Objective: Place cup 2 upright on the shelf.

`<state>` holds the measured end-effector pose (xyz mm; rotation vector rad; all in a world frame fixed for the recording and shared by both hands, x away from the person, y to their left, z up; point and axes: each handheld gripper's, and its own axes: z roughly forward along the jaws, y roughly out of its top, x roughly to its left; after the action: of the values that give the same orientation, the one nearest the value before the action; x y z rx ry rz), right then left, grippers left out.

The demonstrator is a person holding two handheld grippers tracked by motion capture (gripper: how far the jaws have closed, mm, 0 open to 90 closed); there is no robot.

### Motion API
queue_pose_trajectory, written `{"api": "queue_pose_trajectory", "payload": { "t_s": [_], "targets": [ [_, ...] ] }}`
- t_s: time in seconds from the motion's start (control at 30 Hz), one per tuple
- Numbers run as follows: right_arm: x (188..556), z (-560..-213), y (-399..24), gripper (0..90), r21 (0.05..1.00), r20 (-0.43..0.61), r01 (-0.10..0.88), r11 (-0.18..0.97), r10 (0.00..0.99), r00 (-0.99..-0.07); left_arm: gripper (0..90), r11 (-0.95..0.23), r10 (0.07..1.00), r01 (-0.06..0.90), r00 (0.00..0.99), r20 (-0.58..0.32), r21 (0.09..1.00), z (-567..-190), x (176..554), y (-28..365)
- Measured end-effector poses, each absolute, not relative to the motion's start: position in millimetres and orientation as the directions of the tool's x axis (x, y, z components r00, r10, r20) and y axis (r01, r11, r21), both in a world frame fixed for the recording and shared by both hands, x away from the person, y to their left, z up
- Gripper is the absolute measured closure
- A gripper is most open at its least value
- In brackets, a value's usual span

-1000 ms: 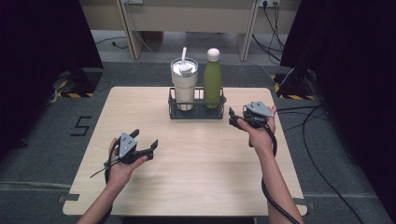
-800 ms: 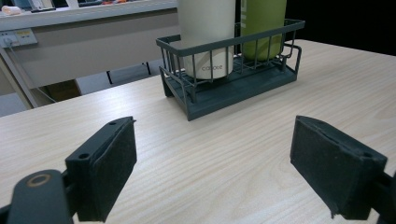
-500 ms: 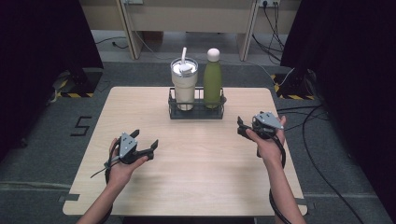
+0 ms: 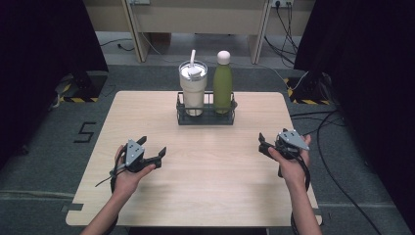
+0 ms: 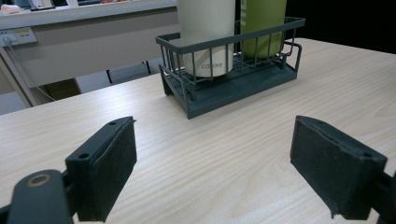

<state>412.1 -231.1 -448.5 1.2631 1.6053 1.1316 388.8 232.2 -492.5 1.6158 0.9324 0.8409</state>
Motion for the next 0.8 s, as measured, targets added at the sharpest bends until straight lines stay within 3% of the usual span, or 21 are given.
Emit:
{"api": "queue_pose_trajectory", "payload": {
  "t_s": [0.8],
  "targets": [
    [386, -478, -257, 12.7, 0.937, -0.04, 0.338, 0.086, 0.989, -0.142, 13.9, -0.16, 0.891, 0.161, 0.449, 0.072, 0.974, -493, 389, 233]
  ]
}}
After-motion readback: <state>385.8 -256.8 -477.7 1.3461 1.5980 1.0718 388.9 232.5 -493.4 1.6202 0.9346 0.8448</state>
